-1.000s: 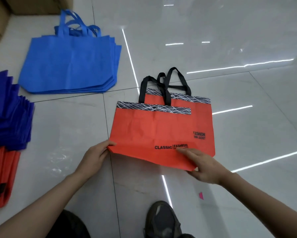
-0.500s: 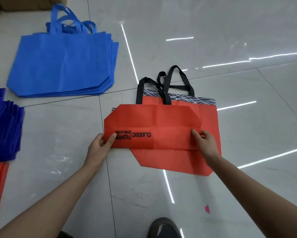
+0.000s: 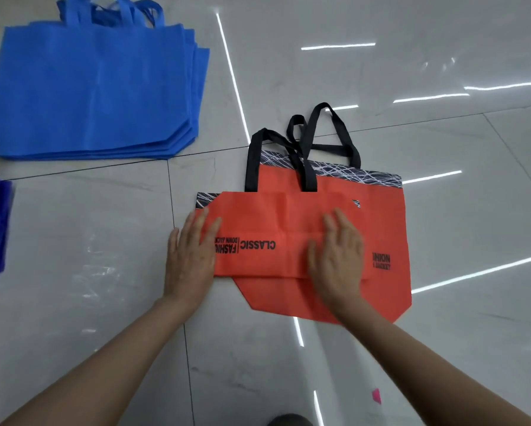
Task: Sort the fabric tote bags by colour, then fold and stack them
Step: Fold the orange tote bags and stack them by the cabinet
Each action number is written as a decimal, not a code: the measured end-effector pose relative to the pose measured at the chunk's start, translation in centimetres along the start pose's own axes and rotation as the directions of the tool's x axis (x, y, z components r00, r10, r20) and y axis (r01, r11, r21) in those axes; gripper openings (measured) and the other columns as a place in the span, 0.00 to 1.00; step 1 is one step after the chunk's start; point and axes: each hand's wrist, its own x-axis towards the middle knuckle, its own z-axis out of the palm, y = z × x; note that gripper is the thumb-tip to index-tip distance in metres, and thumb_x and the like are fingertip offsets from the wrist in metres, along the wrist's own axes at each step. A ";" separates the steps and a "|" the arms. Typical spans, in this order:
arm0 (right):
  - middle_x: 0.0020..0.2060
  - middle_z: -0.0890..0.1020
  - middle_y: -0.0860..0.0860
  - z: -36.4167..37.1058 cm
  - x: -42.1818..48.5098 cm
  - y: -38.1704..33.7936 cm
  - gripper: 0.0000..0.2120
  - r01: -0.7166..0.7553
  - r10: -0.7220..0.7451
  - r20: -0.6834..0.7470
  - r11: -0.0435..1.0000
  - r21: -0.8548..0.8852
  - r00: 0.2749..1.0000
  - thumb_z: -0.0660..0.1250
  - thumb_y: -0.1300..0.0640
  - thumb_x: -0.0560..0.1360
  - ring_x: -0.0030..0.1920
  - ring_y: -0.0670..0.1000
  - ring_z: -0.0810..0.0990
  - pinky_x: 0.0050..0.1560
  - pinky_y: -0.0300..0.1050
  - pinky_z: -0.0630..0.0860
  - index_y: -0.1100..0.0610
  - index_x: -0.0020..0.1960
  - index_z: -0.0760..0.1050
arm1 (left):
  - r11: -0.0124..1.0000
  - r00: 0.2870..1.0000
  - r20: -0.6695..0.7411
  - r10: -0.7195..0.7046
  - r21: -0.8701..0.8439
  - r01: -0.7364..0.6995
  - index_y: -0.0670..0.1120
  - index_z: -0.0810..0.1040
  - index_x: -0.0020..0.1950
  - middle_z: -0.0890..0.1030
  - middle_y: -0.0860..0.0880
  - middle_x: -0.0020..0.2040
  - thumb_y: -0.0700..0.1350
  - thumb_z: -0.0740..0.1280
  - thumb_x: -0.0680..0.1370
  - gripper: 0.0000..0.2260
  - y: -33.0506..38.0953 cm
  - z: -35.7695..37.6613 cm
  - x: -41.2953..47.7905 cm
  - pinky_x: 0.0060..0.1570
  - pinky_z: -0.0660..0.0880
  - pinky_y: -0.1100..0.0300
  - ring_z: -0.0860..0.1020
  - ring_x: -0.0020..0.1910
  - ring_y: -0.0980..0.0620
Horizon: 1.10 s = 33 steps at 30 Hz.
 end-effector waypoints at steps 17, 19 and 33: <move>0.75 0.59 0.47 4.1 1.9 -0.6 0.25 0.156 -0.123 0.484 0.987 -0.029 0.867 0.46 0.42 0.79 0.76 0.56 0.55 0.72 0.60 0.51 0.42 0.75 0.57 | 0.998 0.966 0.250 -0.066 0.001 0.068 0.42 0.59 0.75 0.59 0.47 0.76 0.55 0.47 0.79 0.27 0.0 1.4 -0.2 0.70 0.51 0.47 0.56 0.75 0.50; 0.76 0.57 0.47 2.9 2.0 2.7 0.26 0.109 -0.056 0.474 0.990 -0.085 0.879 0.45 0.41 0.78 0.76 0.56 0.53 0.72 0.59 0.49 0.42 0.75 0.55 | 0.998 0.967 0.247 -0.064 -0.007 0.068 0.43 0.58 0.75 0.58 0.47 0.76 0.56 0.47 0.79 0.28 -0.1 1.4 -0.2 0.71 0.50 0.47 0.55 0.75 0.50; 0.50 0.76 0.59 2.6 5.7 2.5 0.23 -0.080 0.068 0.196 0.995 0.057 0.978 0.57 0.42 0.74 0.49 0.61 0.74 0.54 0.53 0.67 0.61 0.53 0.74 | 0.998 0.977 0.211 -0.003 -0.054 0.014 0.47 0.68 0.71 0.65 0.47 0.73 0.54 0.48 0.79 0.24 1.8 1.5 3.2 0.70 0.54 0.46 0.60 0.73 0.46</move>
